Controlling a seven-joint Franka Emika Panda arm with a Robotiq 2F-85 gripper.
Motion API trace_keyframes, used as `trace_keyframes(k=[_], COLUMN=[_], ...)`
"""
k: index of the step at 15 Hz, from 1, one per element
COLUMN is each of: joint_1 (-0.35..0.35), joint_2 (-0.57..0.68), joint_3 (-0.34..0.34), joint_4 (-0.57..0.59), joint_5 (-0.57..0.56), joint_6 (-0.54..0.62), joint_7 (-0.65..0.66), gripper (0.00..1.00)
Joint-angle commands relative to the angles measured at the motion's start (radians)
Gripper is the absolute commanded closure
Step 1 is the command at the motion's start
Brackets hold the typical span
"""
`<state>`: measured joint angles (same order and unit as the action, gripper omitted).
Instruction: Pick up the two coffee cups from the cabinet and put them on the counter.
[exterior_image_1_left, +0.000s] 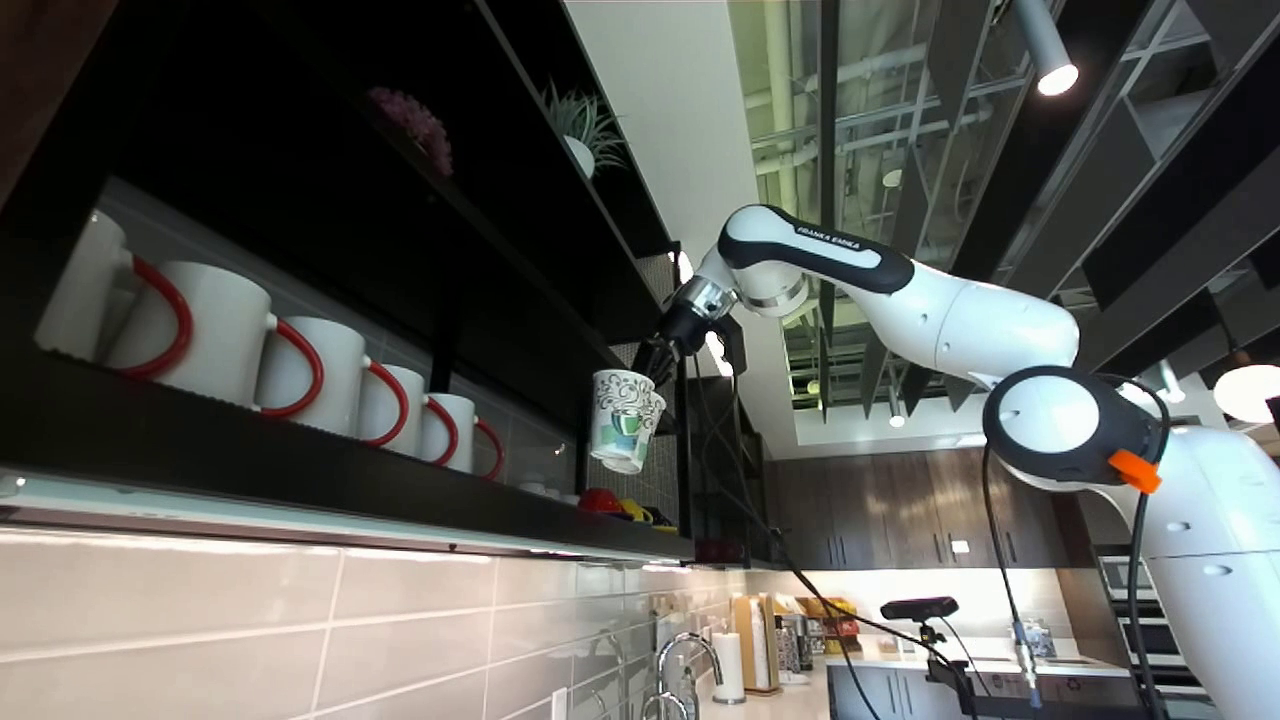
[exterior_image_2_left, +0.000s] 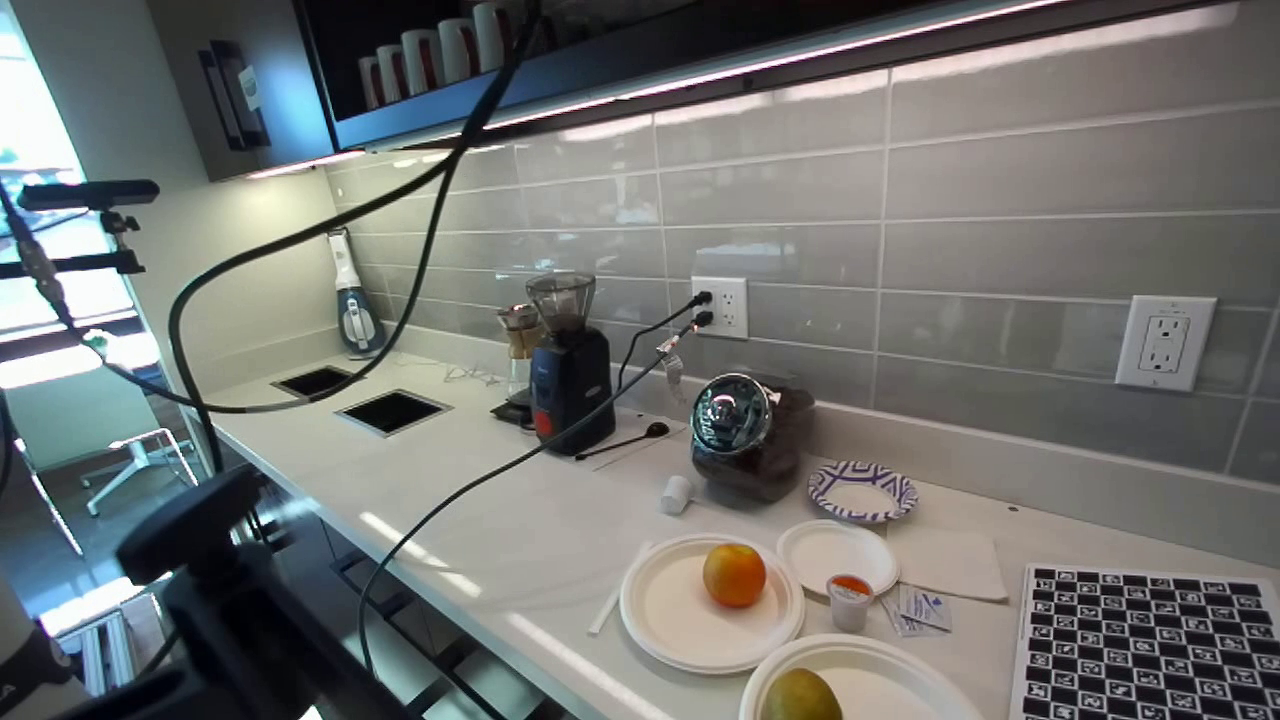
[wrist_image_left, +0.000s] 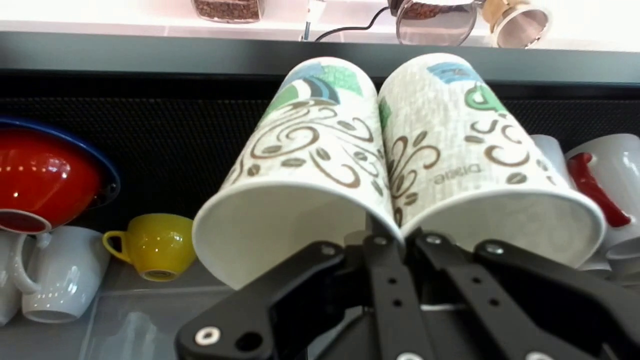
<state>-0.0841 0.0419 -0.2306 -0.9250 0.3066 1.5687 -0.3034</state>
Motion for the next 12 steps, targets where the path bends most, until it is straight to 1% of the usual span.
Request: trace_keyframes(k=[1,4,6,7,9,11,12], joint_1=[0.022,0.025,0.023,0.021,0.008,0.004,0.010], joint_2=[-0.139,-0.200,-0.241,-0.263,-0.297,-0.340,-0.242], joint_3=[0.018,0.035,0.056,0.068,0.091,0.100,0.078], joint_4=[-0.221,-0.363,-0.459,-0.508,-0.605,-0.706,-0.549], joint_5=[-0.024,-0.054,-0.094,-0.122,-0.198,-0.203,-0.164], joint_6=[0.034,0.075,0.117,0.151,0.279,0.352,0.261], joint_7=[0.025,0.035,0.043,0.048,0.058,0.092,0.053], gripper=[0.99,0.99,0.99,0.99,0.99,0.99,0.94])
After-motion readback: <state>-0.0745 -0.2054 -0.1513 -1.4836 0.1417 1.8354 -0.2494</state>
